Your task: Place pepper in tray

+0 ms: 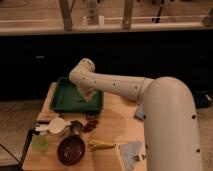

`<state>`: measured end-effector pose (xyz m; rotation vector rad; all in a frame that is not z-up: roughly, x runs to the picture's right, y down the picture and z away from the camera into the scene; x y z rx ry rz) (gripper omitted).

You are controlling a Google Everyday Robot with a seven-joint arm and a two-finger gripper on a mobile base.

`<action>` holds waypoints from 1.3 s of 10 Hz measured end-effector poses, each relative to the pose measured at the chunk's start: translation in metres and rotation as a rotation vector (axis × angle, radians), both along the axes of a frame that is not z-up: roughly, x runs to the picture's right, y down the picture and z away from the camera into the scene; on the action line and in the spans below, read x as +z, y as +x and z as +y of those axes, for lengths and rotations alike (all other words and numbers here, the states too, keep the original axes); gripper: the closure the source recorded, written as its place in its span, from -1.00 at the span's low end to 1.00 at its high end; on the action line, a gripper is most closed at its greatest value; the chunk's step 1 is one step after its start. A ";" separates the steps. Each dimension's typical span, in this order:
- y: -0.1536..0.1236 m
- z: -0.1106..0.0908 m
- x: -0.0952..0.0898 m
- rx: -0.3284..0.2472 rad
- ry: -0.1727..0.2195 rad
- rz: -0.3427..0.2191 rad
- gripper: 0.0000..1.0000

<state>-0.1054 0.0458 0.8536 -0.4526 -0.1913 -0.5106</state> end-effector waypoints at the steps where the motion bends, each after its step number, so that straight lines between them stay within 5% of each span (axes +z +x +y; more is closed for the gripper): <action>1: 0.000 -0.002 0.002 -0.001 0.000 -0.002 0.94; 4: -0.005 -0.006 0.006 -0.006 -0.001 -0.012 0.85; 8: -0.006 -0.008 0.013 -0.007 0.000 -0.021 0.41; 13: -0.005 -0.010 0.021 -0.001 0.002 -0.032 0.58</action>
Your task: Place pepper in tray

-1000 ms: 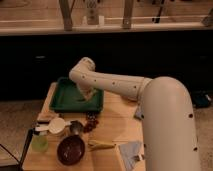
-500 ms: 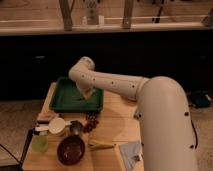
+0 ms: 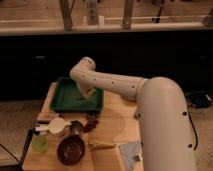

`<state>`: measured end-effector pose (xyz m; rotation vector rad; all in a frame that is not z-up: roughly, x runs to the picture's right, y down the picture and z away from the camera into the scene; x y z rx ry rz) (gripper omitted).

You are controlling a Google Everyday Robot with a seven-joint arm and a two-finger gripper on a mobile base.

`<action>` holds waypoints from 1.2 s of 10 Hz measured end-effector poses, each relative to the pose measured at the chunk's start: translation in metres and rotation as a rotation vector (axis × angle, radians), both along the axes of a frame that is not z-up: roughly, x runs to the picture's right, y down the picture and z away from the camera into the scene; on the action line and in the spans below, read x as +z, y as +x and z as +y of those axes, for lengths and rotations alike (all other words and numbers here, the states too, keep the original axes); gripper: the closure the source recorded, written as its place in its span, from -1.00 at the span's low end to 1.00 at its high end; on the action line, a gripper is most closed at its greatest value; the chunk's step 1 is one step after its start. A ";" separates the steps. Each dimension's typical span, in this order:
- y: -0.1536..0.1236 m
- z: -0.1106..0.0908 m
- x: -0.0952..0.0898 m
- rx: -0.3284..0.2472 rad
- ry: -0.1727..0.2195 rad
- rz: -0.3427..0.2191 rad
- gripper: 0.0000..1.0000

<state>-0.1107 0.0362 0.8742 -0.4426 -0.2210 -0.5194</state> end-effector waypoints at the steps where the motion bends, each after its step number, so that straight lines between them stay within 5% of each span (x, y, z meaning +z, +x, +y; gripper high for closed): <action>1: 0.002 -0.001 0.002 0.003 0.001 -0.001 0.62; 12: 0.009 -0.005 0.014 0.019 0.015 -0.023 0.86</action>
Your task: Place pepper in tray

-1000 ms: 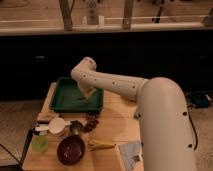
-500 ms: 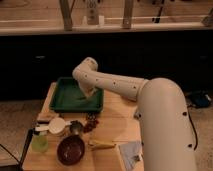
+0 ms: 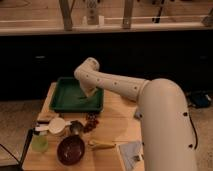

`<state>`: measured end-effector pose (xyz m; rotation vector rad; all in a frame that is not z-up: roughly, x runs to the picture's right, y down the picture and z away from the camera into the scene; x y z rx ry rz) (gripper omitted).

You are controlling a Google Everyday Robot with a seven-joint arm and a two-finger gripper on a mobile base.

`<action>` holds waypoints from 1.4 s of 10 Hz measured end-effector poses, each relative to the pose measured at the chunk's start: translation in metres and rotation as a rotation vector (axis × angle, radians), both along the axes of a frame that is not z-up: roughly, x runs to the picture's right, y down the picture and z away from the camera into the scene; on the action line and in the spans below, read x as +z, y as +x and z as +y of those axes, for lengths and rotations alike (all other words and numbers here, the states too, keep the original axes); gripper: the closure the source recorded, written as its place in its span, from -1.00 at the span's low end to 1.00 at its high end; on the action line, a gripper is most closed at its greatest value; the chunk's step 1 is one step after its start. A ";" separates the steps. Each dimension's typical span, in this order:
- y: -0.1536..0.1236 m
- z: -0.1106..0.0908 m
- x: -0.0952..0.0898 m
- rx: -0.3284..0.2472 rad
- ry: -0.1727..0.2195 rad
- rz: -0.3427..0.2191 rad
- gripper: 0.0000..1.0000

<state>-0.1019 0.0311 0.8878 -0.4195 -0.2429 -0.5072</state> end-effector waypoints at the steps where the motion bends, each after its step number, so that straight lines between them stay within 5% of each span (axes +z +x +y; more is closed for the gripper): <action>1: 0.000 -0.001 0.002 0.001 0.002 -0.002 0.86; 14: 0.005 -0.006 0.010 0.029 0.028 -0.036 0.96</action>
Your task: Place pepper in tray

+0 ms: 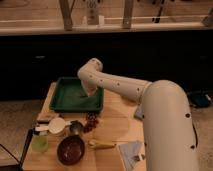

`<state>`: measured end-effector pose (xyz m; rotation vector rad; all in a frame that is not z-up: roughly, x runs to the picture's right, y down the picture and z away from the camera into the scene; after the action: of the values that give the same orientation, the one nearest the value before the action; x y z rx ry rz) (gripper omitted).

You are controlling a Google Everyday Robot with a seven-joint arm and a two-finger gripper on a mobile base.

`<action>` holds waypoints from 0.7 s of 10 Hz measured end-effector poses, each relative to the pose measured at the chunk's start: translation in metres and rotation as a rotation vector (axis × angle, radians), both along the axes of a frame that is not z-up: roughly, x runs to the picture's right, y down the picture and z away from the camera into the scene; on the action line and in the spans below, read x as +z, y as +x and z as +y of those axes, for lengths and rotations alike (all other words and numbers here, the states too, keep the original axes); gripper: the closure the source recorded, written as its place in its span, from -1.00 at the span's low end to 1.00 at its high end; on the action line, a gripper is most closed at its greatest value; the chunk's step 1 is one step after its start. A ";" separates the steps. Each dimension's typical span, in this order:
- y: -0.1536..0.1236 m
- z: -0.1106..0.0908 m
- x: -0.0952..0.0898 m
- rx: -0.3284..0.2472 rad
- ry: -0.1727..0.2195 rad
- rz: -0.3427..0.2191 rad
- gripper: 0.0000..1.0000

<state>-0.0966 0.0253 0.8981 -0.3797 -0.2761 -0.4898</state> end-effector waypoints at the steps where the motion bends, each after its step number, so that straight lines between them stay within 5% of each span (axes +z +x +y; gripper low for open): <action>1: 0.000 -0.001 0.000 0.002 0.002 -0.002 0.96; 7: 0.000 -0.002 0.004 0.013 0.013 -0.019 0.96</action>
<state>-0.0967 0.0235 0.9025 -0.3604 -0.2939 -0.4820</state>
